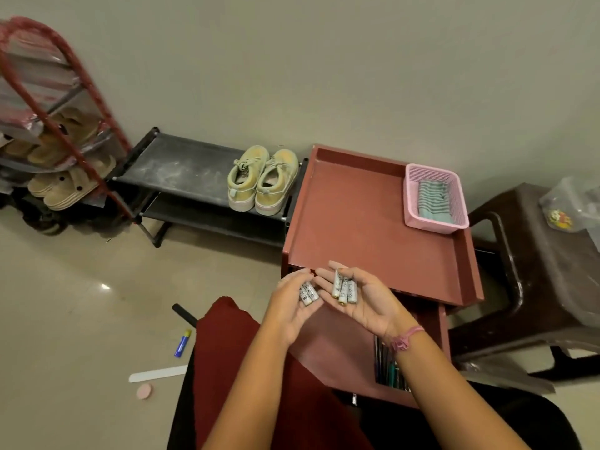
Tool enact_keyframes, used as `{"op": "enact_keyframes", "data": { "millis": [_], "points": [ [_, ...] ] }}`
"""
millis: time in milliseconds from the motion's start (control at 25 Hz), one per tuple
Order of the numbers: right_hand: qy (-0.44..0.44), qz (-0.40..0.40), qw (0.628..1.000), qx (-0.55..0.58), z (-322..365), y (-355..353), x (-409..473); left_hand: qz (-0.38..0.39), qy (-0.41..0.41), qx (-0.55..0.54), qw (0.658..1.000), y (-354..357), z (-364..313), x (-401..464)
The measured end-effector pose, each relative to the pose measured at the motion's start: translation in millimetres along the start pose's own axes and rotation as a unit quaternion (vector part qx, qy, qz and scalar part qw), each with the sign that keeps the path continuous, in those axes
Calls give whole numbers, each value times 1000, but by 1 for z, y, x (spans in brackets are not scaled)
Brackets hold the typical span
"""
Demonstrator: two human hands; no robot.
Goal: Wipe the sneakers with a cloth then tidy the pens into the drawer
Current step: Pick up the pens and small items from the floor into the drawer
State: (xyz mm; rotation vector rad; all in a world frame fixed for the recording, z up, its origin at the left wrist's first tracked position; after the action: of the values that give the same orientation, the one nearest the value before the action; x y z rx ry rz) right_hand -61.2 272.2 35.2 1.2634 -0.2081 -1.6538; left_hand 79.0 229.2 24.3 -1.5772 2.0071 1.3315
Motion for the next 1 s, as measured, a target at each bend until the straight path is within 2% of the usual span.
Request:
{"op": "enact_keyframes", "data": {
  "millis": [120, 280, 440, 560, 680, 800, 880, 1000],
  "points": [
    [-7, -44, 999, 15, -7, -37, -15, 2, -34, 15, 999, -2, 36, 13],
    [-3, -135, 989, -52, -24, -89, -21, -27, -104, 75, 991, -15, 72, 30],
    [20, -214, 970, -115, -41, -141, -3, -36, -101, 124, 986, -15, 76, 49],
    [37, -270, 938, -213, -54, -171, 16, -42, -102, 145, 983, -13, 79, 59],
    [40, -285, 873, -395, -63, -192, 37, -25, -94, 154, 983, -6, 79, 64],
    [67, -293, 782, -546, -72, -200, 60, -14, -79, 154, 985, -2, 72, 67],
    [83, -306, 735, -599, -80, -201, 71, -30, -74, 149, 986, -5, 68, 70],
    [105, -295, 685, -658, -91, -205, 81, -45, -75, 141, 986, -9, 66, 74]
  ]
}}
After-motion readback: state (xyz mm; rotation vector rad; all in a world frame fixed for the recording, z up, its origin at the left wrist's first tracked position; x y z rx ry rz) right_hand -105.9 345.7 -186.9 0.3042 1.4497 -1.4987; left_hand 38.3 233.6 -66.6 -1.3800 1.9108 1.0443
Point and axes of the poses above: each hand's wrist, its own x-axis towards the middle knuckle, its own y-axis out of the palm, z = x × y, the point moved 1 cm from there along x, towards the middle knuckle
